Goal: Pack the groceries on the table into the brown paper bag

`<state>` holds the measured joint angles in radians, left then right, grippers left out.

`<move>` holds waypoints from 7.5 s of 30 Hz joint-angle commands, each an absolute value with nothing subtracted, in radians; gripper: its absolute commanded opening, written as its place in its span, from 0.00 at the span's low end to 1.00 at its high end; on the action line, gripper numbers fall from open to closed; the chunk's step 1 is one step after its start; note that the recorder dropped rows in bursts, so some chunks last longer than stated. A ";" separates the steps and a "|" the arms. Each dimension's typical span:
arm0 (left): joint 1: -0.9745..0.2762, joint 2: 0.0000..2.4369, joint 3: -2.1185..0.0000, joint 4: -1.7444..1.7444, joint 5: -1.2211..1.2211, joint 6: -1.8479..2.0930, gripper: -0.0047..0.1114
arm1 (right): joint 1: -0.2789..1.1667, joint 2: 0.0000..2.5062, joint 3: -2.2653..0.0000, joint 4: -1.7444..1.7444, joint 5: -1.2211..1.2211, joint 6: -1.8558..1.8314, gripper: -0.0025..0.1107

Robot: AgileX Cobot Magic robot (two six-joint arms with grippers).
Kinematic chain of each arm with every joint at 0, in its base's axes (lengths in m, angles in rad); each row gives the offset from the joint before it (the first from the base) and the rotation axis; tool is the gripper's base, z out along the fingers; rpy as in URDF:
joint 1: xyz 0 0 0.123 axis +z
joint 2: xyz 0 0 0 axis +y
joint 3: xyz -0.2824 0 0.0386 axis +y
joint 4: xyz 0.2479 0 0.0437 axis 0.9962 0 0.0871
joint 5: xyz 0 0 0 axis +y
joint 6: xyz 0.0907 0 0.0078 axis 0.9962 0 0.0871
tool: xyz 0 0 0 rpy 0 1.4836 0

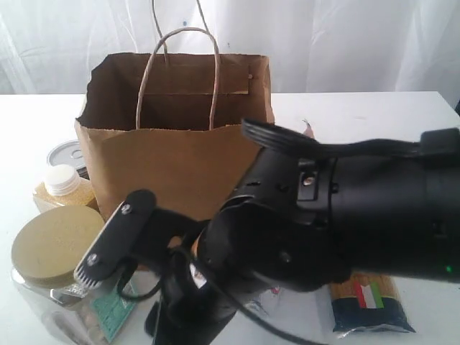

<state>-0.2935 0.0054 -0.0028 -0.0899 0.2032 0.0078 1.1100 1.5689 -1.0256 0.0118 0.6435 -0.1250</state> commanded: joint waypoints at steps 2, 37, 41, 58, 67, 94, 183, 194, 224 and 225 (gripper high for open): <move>-0.289 0.000 0.000 -0.096 0.202 0.000 0.04 | 1.015 1.567 -0.997 0.034 0.558 -0.092 0.44; -0.289 0.000 0.000 -0.096 0.202 0.000 0.04 | 0.987 1.858 -1.016 0.030 0.548 -0.132 0.44; -0.289 0.000 0.000 -0.096 0.202 0.000 0.04 | 0.987 1.851 -1.016 0.023 0.575 -0.130 0.44; -0.289 0.000 0.000 -0.096 0.202 0.000 0.04 | 0.987 1.718 -1.016 0.025 0.610 -0.101 0.44; -0.289 0.000 0.000 -0.096 0.202 0.000 0.04 | 0.988 1.708 -1.011 0.037 0.618 -0.083 0.44; -0.289 0.000 0.000 -0.096 0.202 0.000 0.04 | 0.987 1.842 -1.009 0.023 0.465 -0.092 0.44; -0.289 0.000 0.000 -0.096 0.202 0.000 0.04 | 1.017 1.257 -1.092 -0.116 0.674 0.086 0.02; -0.289 0.000 0.000 -0.096 0.202 0.000 0.04 | 1.017 1.322 -0.885 -0.098 0.652 0.085 0.23; -0.289 0.000 0.000 -0.096 0.202 0.000 0.04 | 0.966 1.667 -0.708 -0.112 0.270 0.370 0.44; -0.289 0.000 0.000 -0.096 0.202 0.000 0.04 | 0.954 1.667 -0.708 -0.116 0.263 0.370 0.44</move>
